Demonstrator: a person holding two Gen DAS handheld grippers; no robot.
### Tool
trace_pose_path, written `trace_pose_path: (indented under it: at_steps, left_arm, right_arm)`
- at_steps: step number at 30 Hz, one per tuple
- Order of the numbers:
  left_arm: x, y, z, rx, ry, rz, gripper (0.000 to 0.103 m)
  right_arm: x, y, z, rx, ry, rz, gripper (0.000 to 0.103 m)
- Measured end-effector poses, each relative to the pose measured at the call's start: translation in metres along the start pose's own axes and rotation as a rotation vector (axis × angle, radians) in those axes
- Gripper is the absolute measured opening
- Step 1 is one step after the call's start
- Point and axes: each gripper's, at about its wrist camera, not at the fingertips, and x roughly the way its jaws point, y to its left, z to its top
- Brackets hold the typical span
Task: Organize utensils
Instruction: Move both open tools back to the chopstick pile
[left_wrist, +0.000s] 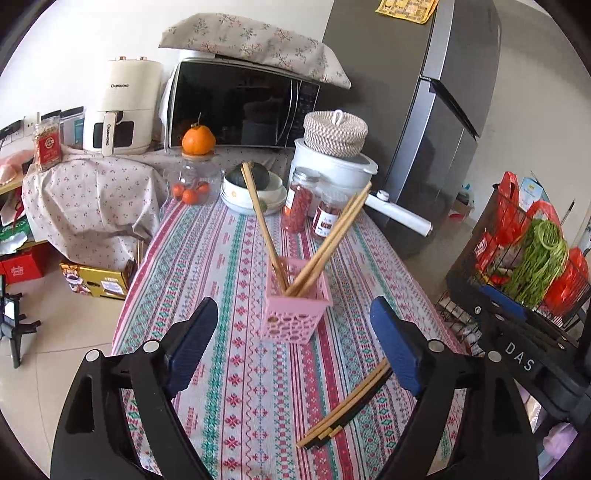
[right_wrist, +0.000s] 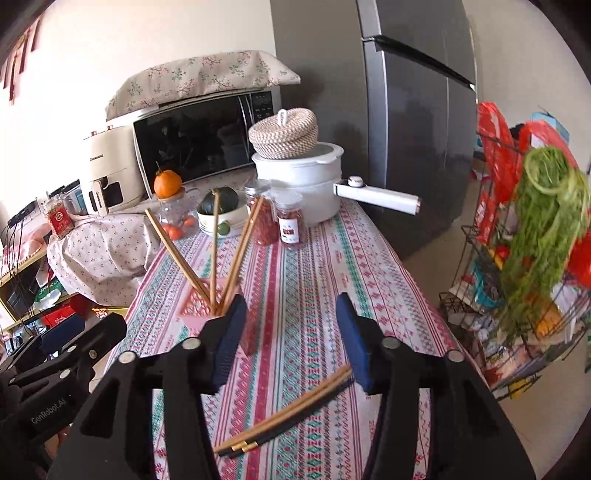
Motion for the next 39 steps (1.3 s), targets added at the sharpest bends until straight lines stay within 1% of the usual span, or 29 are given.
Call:
trace_pose_path:
  at_steps: [2, 4, 5, 6, 8, 10, 13, 16, 20, 23, 25, 27, 29, 31, 34, 37, 39]
  left_arm:
    - [0.002, -0.003, -0.006, 0.007, 0.012, 0.004, 0.087]
    - [0.004, -0.006, -0.013, 0.017, 0.024, 0.006, 0.09]
    - [0.005, -0.008, -0.015, 0.021, 0.03, 0.007, 0.092]
    - [0.006, -0.009, -0.018, 0.024, 0.037, 0.008, 0.095]
    - [0.01, -0.012, -0.023, 0.029, 0.055, 0.005, 0.096]
    - [0.018, -0.015, -0.028, 0.042, 0.096, -0.002, 0.096]
    - [0.036, -0.018, -0.039, 0.054, 0.188, -0.008, 0.096]
    - [0.055, -0.022, -0.051, 0.064, 0.275, -0.017, 0.096]
    - [0.083, -0.033, -0.067, 0.097, 0.382, -0.023, 0.096]
    - [0.105, -0.048, -0.074, 0.124, 0.453, -0.051, 0.096]
    - [0.121, -0.062, -0.075, 0.138, 0.499, -0.076, 0.096]
    - [0.139, -0.082, -0.07, 0.156, 0.538, -0.104, 0.096]
    - [0.159, -0.102, -0.062, 0.163, 0.571, -0.127, 0.096]
    - [0.182, -0.121, -0.055, 0.158, 0.615, -0.15, 0.096]
    - [0.212, -0.141, -0.051, 0.155, 0.664, -0.132, 0.096]
    - [0.241, -0.157, -0.052, 0.174, 0.717, -0.108, 0.095]
    - [0.252, -0.162, -0.052, 0.18, 0.724, -0.085, 0.094]
  right_arm:
    - [0.002, -0.008, -0.008, 0.004, 0.015, -0.016, 0.056]
    - [0.002, -0.015, -0.017, 0.013, 0.027, -0.024, 0.063]
    - [0.003, -0.019, -0.021, 0.02, 0.038, -0.026, 0.065]
    - [0.004, -0.022, -0.024, 0.025, 0.047, -0.028, 0.069]
    - [0.004, -0.029, -0.032, 0.034, 0.059, -0.036, 0.075]
    - [0.004, -0.038, -0.039, 0.042, 0.066, -0.048, 0.089]
    - [0.003, -0.057, -0.051, 0.067, 0.095, -0.045, 0.096]
    - [0.007, -0.082, -0.064, 0.116, 0.178, -0.036, 0.096]
    - [0.014, -0.118, -0.078, 0.243, 0.295, -0.06, 0.096]
    - [0.016, -0.139, -0.086, 0.333, 0.338, -0.085, 0.096]
    - [0.019, -0.151, -0.09, 0.411, 0.367, -0.056, 0.096]
    - [0.021, -0.162, -0.095, 0.493, 0.398, -0.009, 0.096]
    - [0.024, -0.168, -0.097, 0.552, 0.417, 0.02, 0.096]
    - [0.027, -0.171, -0.097, 0.576, 0.421, 0.014, 0.096]
    - [0.031, -0.175, -0.1, 0.615, 0.435, 0.012, 0.096]
    - [0.041, -0.178, -0.104, 0.673, 0.487, 0.074, 0.096]
    - [0.046, -0.178, -0.104, 0.696, 0.505, 0.101, 0.096]
